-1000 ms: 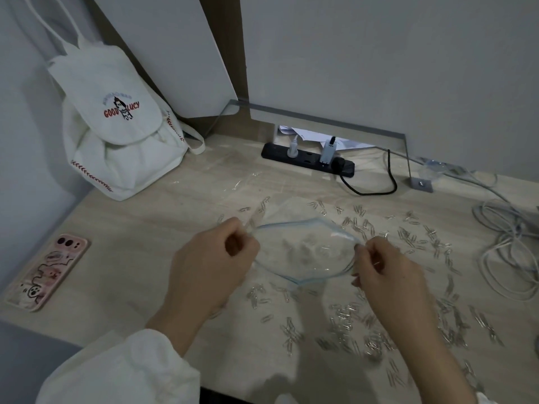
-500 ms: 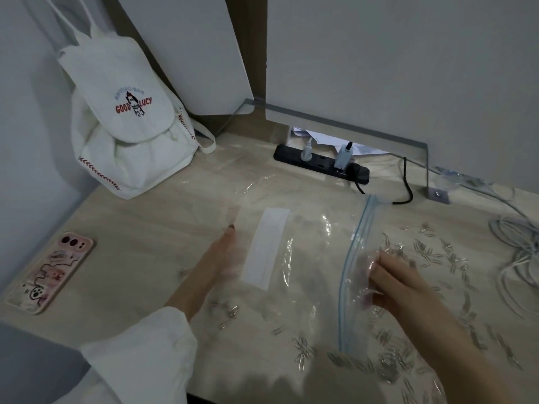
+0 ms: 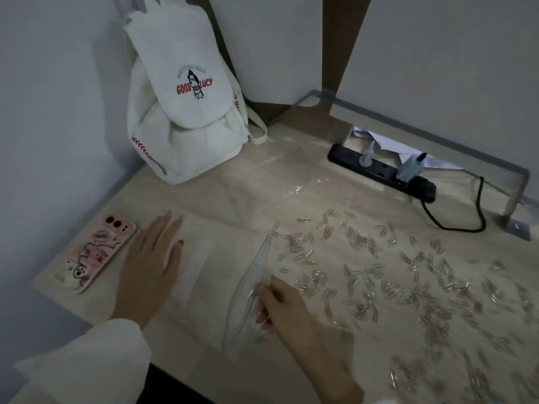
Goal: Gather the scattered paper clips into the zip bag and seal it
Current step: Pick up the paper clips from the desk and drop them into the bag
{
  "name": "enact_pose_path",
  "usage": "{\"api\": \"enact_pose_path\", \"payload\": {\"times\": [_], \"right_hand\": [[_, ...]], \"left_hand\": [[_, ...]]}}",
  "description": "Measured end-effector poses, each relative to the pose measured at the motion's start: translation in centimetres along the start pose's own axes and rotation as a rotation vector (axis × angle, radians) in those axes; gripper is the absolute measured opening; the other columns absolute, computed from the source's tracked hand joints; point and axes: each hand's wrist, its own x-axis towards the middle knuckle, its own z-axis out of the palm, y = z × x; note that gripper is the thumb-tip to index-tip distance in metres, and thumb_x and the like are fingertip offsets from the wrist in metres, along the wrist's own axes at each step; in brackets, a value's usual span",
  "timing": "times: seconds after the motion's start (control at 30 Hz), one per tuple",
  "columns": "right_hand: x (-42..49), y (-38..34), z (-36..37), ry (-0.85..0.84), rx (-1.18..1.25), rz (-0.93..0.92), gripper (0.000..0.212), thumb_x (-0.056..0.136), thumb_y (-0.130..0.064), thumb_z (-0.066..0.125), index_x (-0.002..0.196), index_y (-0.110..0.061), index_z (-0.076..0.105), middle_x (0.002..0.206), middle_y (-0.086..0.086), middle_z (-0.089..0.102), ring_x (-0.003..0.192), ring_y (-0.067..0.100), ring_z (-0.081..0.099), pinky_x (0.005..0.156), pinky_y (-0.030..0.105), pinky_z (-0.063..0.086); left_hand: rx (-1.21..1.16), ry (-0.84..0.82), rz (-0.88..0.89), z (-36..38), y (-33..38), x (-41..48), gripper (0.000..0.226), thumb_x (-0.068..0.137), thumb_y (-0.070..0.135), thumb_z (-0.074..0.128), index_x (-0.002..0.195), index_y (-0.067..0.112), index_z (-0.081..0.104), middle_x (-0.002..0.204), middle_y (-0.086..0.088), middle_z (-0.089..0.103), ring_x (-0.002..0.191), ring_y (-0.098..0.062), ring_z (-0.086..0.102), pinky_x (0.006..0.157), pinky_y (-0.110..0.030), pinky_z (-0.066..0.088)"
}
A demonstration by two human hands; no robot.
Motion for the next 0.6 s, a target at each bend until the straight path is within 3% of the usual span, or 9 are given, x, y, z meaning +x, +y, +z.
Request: {"api": "enact_pose_path", "payload": {"times": [0.1,0.2,0.27,0.4,0.5,0.53,0.6], "right_hand": [[1.3,-0.3,1.7,0.000,0.062,0.053,0.024,0.093,-0.014,0.047,0.070,-0.012,0.057,0.056,0.000,0.055,0.040,0.010,0.048,0.043,0.021,0.042],[1.7,-0.4,2.2,0.024,0.090,0.070,0.029,0.092,-0.010,0.047,0.064,-0.012,0.056,0.055,0.002,0.054,0.038,0.011,0.048,0.042,0.022,0.042],[1.9,-0.3,2.4,0.033,0.086,0.058,0.029,0.092,-0.009,0.048,0.064,-0.010,0.056,0.055,0.003,0.055,0.038,0.011,0.049,0.042,0.021,0.043],[1.7,-0.4,2.6,0.033,0.071,0.024,0.029,0.091,-0.008,0.049,0.063,-0.010,0.053,0.056,0.004,0.057,0.038,0.009,0.049,0.043,0.019,0.043],[1.5,-0.4,2.5,0.031,0.052,0.024,0.029,0.091,-0.008,0.049,0.062,-0.011,0.052,0.056,0.004,0.056,0.038,0.009,0.048,0.043,0.019,0.044],[1.5,-0.4,2.6,0.021,0.045,0.023,0.028,0.091,-0.008,0.049,0.063,-0.011,0.053,0.057,0.004,0.056,0.038,0.009,0.049,0.044,0.019,0.044],[1.6,-0.7,2.9,-0.020,0.052,0.011,0.026,0.091,-0.008,0.049,0.066,-0.010,0.055,0.056,0.003,0.057,0.039,0.008,0.051,0.044,0.019,0.046]], "left_hand": [[0.007,-0.267,0.006,3.8,-2.7,-1.5,0.072,0.089,0.055,-0.001,0.147,0.018,0.019,0.156,-0.001,0.014,0.144,-0.015,0.009,0.115,-0.030,0.005],[0.054,-0.354,-0.108,7.1,-4.8,-3.9,0.076,0.082,0.056,-0.006,0.145,0.014,-0.001,0.157,-0.003,0.000,0.141,-0.007,-0.010,0.114,-0.027,-0.008],[0.105,-0.347,-0.117,8.1,-5.5,-4.6,0.071,0.090,0.054,-0.002,0.146,0.011,0.005,0.157,-0.005,0.006,0.143,-0.008,-0.010,0.114,-0.026,-0.011],[0.117,-0.350,-0.172,8.3,-6.0,-4.4,0.067,0.094,0.049,0.001,0.147,0.009,0.016,0.155,-0.009,0.016,0.143,-0.021,0.008,0.113,-0.029,-0.010],[0.093,-0.324,-0.161,8.1,-6.4,-4.2,0.071,0.092,0.052,-0.002,0.147,0.009,0.013,0.156,-0.010,0.014,0.143,-0.020,0.003,0.112,-0.029,-0.013],[0.041,-0.295,-0.181,8.0,-6.1,-3.9,0.073,0.090,0.054,-0.001,0.146,0.009,0.012,0.156,-0.009,0.011,0.143,-0.017,-0.001,0.113,-0.030,-0.013],[-0.292,-0.254,-0.382,6.0,-3.9,-3.2,0.077,0.084,0.059,0.009,0.146,0.014,0.019,0.157,-0.002,0.011,0.140,-0.005,0.000,0.116,-0.032,-0.004]]}}
